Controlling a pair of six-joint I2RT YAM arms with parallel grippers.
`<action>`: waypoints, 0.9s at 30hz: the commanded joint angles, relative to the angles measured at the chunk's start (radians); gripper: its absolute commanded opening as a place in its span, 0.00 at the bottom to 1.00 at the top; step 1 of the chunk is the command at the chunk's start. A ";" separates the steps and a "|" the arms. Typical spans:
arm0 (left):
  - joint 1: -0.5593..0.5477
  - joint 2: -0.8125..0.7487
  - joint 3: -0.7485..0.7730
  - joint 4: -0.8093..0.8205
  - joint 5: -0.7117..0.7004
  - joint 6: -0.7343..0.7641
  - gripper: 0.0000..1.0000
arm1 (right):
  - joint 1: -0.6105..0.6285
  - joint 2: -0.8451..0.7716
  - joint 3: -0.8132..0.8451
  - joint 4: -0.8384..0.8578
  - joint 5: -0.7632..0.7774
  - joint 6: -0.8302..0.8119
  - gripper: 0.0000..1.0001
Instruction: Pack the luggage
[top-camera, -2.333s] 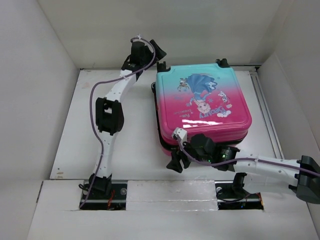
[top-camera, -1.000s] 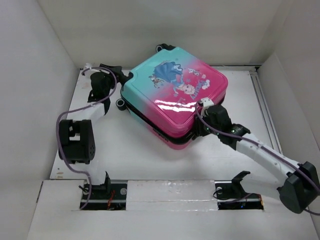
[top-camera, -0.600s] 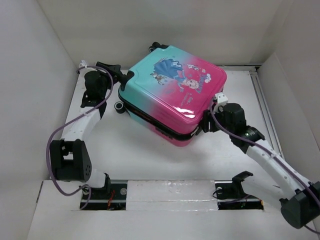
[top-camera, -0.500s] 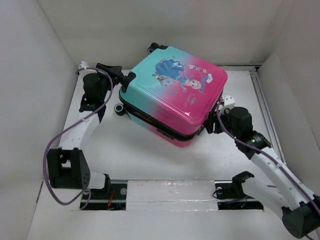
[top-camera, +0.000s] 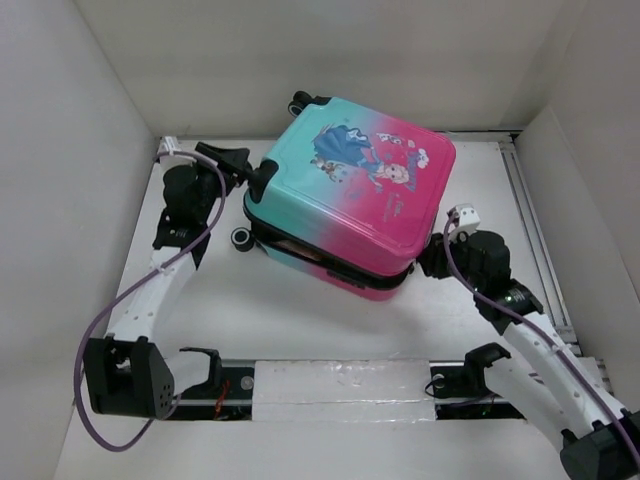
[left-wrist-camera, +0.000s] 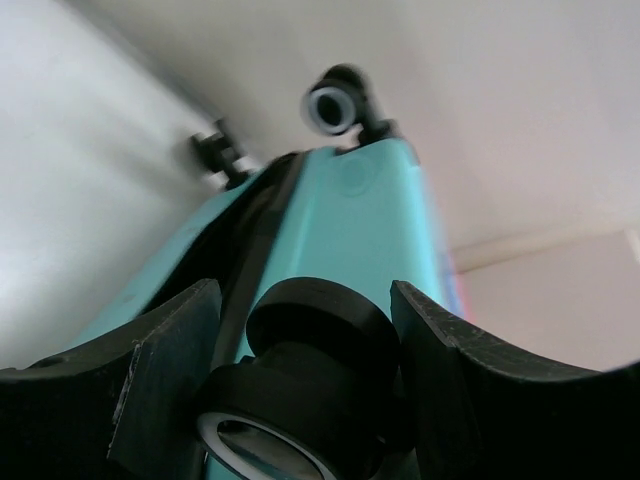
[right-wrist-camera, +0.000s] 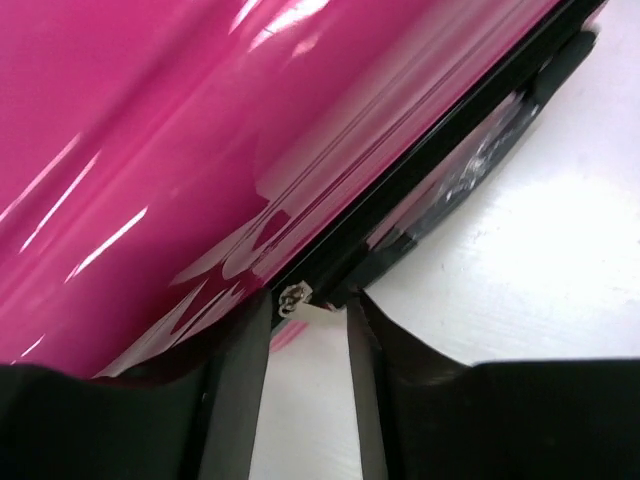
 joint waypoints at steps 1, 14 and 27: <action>-0.046 -0.090 -0.124 0.181 0.120 0.008 0.00 | 0.010 0.006 -0.062 0.202 -0.134 0.043 0.42; -0.031 0.028 -0.204 0.242 0.025 0.016 0.00 | 0.001 -0.002 -0.168 0.343 -0.197 0.022 0.47; -0.031 0.028 -0.161 0.279 0.092 -0.021 0.00 | -0.052 -0.044 -0.136 0.216 -0.424 0.040 0.51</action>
